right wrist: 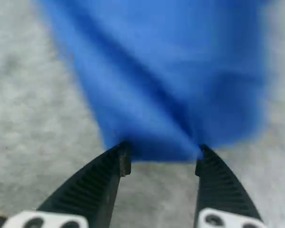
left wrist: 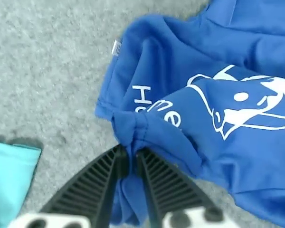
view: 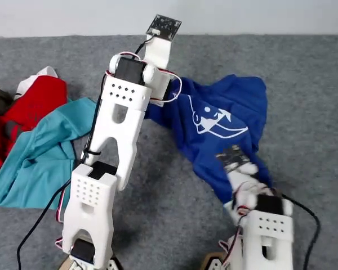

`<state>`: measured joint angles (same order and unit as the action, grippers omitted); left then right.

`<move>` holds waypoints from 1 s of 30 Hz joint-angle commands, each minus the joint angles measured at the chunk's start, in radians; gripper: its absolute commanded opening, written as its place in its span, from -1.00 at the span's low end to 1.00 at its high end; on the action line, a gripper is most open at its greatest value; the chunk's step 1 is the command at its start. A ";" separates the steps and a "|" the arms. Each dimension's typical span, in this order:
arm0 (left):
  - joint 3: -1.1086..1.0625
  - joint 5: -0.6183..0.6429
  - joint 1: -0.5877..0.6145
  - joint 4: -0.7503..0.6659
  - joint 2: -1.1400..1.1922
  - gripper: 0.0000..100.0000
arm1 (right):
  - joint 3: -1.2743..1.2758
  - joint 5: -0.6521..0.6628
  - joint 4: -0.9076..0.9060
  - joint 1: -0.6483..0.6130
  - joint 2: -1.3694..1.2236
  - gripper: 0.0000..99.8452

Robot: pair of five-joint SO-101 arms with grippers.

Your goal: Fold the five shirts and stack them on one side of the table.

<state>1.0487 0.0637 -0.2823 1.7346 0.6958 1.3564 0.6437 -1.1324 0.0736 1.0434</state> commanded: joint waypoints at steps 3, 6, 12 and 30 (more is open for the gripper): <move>-0.024 -0.017 -0.006 0.018 -0.064 -0.97 | 0.008 -0.021 0.033 -0.219 0.012 -0.52; -0.036 -0.017 -0.008 0.018 -0.064 -0.97 | 0.031 -0.020 0.090 -0.222 0.004 -0.52; -0.036 -0.017 -0.009 0.018 -0.064 -0.97 | 0.172 -0.020 0.389 -0.113 0.004 -0.67; 0.062 -0.017 0.069 0.020 -0.230 -0.97 | -0.603 -0.028 0.035 0.053 0.013 -0.98</move>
<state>1.0702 0.0637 -0.2317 1.7346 0.5639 0.8807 0.6283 -1.0296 0.1135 1.0434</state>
